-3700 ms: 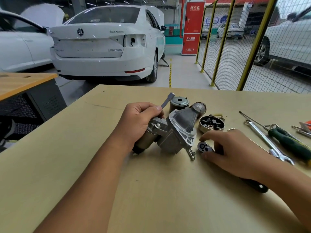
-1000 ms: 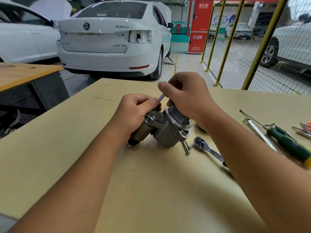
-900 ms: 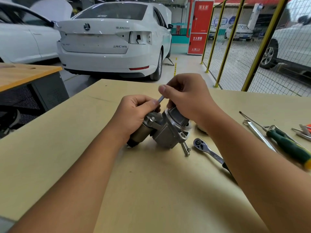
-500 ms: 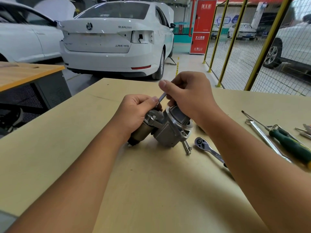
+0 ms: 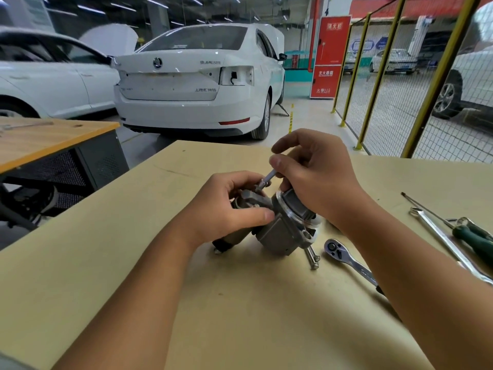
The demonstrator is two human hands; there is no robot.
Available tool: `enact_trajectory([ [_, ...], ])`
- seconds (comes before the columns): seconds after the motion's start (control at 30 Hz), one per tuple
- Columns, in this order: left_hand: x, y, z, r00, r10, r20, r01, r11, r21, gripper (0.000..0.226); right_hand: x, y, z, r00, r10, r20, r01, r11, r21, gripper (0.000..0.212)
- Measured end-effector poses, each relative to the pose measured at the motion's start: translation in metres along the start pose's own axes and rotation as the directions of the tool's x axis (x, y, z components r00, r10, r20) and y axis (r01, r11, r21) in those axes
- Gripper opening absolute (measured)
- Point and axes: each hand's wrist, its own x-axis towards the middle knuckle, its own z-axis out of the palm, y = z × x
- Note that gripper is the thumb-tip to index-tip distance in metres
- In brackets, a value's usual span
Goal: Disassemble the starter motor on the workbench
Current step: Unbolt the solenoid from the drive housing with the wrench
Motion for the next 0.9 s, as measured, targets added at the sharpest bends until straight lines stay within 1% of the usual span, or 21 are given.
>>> enact_trajectory([
  [0.17,-0.001,0.0,-0.001,1.0,0.004,0.001,-0.004,1.0,0.007,0.044,-0.001,0.0,-0.002,0.998,-0.052,0.032,0.054,0.996,-0.065,0.013],
  [0.23,-0.001,0.001,0.001,1.0,-0.004,-0.009,0.003,1.0,-0.027,0.034,-0.001,-0.001,-0.004,0.995,-0.072,0.069,0.08,0.99,-0.112,0.016],
  [0.27,0.001,0.002,0.003,0.999,-0.017,-0.031,0.015,0.998,-0.063,0.024,0.0,-0.001,-0.006,0.992,-0.089,0.09,0.1,0.986,-0.133,0.018],
  [0.3,0.002,0.004,0.006,0.997,-0.052,-0.06,0.045,0.993,-0.114,0.019,0.001,-0.001,-0.007,0.988,-0.104,0.112,0.12,0.982,-0.145,0.019],
  [0.37,0.006,0.005,0.012,0.98,-0.156,-0.125,0.131,0.974,-0.185,0.033,0.003,-0.002,-0.008,0.981,-0.126,0.145,0.15,0.974,-0.169,0.021],
  [0.4,0.008,0.005,0.014,0.973,-0.18,-0.143,0.15,0.968,-0.202,0.037,0.003,-0.003,-0.008,0.98,-0.129,0.152,0.156,0.971,-0.182,0.02],
  [0.43,0.009,0.005,0.015,0.97,-0.19,-0.15,0.154,0.962,-0.224,0.037,0.004,-0.005,-0.008,0.981,-0.123,0.147,0.149,0.972,-0.181,0.016],
  [0.5,0.009,0.006,0.016,0.97,-0.196,-0.146,0.15,0.949,-0.277,0.034,0.005,-0.008,-0.006,0.993,-0.063,0.103,0.078,0.986,-0.146,0.004],
  [0.53,0.009,0.007,0.015,0.969,-0.199,-0.15,0.148,0.943,-0.297,0.033,0.005,-0.009,-0.005,0.998,-0.019,0.062,0.028,0.989,-0.145,0.013],
  [0.57,0.009,0.007,0.016,0.967,-0.202,-0.156,0.146,0.939,-0.31,0.032,0.006,-0.01,-0.003,0.999,0.019,0.033,-0.013,0.983,-0.181,0.024],
  [0.63,0.01,0.005,0.017,0.966,-0.199,-0.166,0.14,0.94,-0.312,0.032,0.009,-0.009,-0.001,0.998,0.063,0.001,-0.059,0.937,-0.345,0.045],
  [0.67,0.01,0.004,0.017,0.967,-0.191,-0.17,0.132,0.942,-0.309,0.032,0.01,-0.009,0.0,0.997,0.075,-0.003,-0.069,0.913,-0.401,0.052],
  [0.73,0.011,0.003,0.018,0.968,-0.178,-0.174,0.119,0.945,-0.305,0.032,0.011,-0.012,0.001,0.995,0.094,0.023,-0.073,0.892,-0.447,0.057],
  [0.8,0.012,0.002,0.017,0.97,-0.174,-0.169,0.114,0.943,-0.314,0.031,0.013,-0.016,0.001,0.99,0.121,0.076,-0.067,0.862,-0.503,0.053],
  [0.9,0.011,0.003,0.016,0.972,-0.181,-0.148,0.126,0.938,-0.322,0.03,0.013,-0.019,-0.001,0.983,0.131,0.129,-0.047,0.857,-0.513,0.045],
])
